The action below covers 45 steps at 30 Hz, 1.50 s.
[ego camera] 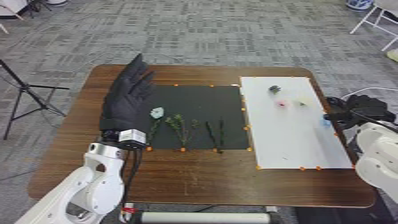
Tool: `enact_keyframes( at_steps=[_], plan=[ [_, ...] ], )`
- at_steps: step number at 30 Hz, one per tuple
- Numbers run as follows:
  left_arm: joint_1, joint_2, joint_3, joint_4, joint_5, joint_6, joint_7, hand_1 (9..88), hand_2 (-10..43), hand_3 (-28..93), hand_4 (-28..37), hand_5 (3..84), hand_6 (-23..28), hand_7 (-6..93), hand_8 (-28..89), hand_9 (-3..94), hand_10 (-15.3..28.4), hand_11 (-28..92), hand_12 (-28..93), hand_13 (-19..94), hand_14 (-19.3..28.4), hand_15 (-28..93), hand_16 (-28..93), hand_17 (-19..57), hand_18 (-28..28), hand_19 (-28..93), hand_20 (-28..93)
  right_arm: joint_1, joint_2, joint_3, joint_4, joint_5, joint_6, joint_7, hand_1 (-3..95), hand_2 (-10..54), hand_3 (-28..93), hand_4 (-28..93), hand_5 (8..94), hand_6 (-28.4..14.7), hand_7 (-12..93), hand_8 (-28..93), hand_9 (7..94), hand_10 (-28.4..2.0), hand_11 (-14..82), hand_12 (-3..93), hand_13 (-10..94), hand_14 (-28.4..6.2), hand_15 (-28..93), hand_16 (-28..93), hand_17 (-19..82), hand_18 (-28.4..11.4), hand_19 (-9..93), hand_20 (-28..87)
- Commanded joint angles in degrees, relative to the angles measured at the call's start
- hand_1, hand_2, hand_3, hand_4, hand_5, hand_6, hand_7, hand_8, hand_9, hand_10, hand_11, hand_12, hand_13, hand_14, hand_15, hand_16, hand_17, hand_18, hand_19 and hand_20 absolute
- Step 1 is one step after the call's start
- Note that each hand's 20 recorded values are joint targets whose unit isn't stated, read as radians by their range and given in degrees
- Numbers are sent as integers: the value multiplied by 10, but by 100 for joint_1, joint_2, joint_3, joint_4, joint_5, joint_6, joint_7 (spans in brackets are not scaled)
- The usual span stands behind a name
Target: Arrange flowers
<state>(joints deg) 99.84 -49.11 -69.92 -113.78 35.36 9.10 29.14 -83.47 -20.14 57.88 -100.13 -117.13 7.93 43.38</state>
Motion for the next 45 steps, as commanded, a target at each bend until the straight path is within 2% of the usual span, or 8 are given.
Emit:
enact_keyframes(
  at_steps=[1, 5, 15, 24, 34, 39, 41, 45],
  plan=[
    [-7, -3, 26, -16, 0, 32, 1, 250, -52, 676, -269, 257, 12, 152, -71, 190, 91, 139, 205, 151, 128, 170, 86, -134, 184, 311, 124, 563, -87, -510, 67, -29, -48, -80, 322, -95, 484, -283, 538, -71, 144, -98, 596, -142, 182, 155, 684, -96, 928, 250, 324, -210, 866, 399],
    [-9, 0, 37, -15, 5, 16, 8, 251, -51, 676, -268, 257, 12, 151, -71, 190, 91, 139, 205, 151, 128, 169, 86, -134, 184, 311, 125, 661, -86, -714, 178, -54, -219, -35, 334, -95, 476, -283, 572, -54, 155, -105, 637, -133, 185, 158, 690, -93, 927, 251, 327, -209, 868, 399],
    [33, 4, -4, -38, 11, 65, 60, 254, -52, 676, -269, 256, 11, 153, -72, 190, 91, 140, 204, 151, 128, 169, 87, -135, 185, 312, 125, 801, -236, -1053, 514, 93, -608, 131, 238, -95, 665, -283, 593, -35, 178, -112, 662, -123, 192, 168, 696, -92, 923, 256, 333, -209, 870, 398],
    [-18, 86, -49, -46, -5, 80, 138, 255, -52, 675, -266, 255, 10, 154, -71, 190, 90, 139, 205, 152, 127, 169, 86, -136, 185, 312, 125, 1292, -399, -1617, 604, -60, -360, 53, 240, -95, 692, -283, 595, -22, 211, -121, 652, -119, 243, 204, 690, -89, 921, 264, 329, -207, 867, 402],
    [-1, 34, -73, -33, -11, 93, 126, 253, -53, 676, -264, 256, 11, 154, -73, 190, 90, 138, 205, 152, 128, 169, 86, -136, 185, 312, 124, 1575, -542, -1900, 747, -177, -322, -41, 230, -95, 747, -283, 578, -24, 224, -119, 626, -120, 263, 213, 678, -90, 920, 267, 320, -202, 861, 406],
    [9, 38, -118, -39, -18, 94, 113, 254, -52, 675, -265, 256, 11, 154, -72, 190, 90, 139, 205, 152, 128, 168, 86, -136, 185, 312, 124, 1630, -666, -2092, 935, -264, -254, -32, 346, -70, 828, -274, 606, -2, 305, -78, 646, -105, 322, 255, 680, -82, 920, 253, 324, -196, 860, 403],
    [-22, 75, -127, -38, -27, 99, 111, 254, -52, 675, -265, 256, 11, 154, -72, 190, 90, 138, 205, 152, 127, 168, 86, -136, 185, 312, 124, 1589, -674, -2108, 956, -350, -191, -99, 461, -47, 813, -272, 645, 5, 425, -1, 737, -81, 225, 428, 688, -76, 917, 251, 334, -191, 864, 401],
    [-251, 226, -58, 4, -40, 68, 105, 254, -53, 677, -266, 256, 11, 153, -72, 190, 90, 138, 204, 152, 127, 168, 86, -136, 186, 312, 124, 1534, -631, -2077, 791, -490, 188, -256, 493, -56, 831, -277, 690, 6, 450, 6, 774, -73, 256, 477, 706, -70, 909, 253, 347, -186, 863, 399]
  ],
)
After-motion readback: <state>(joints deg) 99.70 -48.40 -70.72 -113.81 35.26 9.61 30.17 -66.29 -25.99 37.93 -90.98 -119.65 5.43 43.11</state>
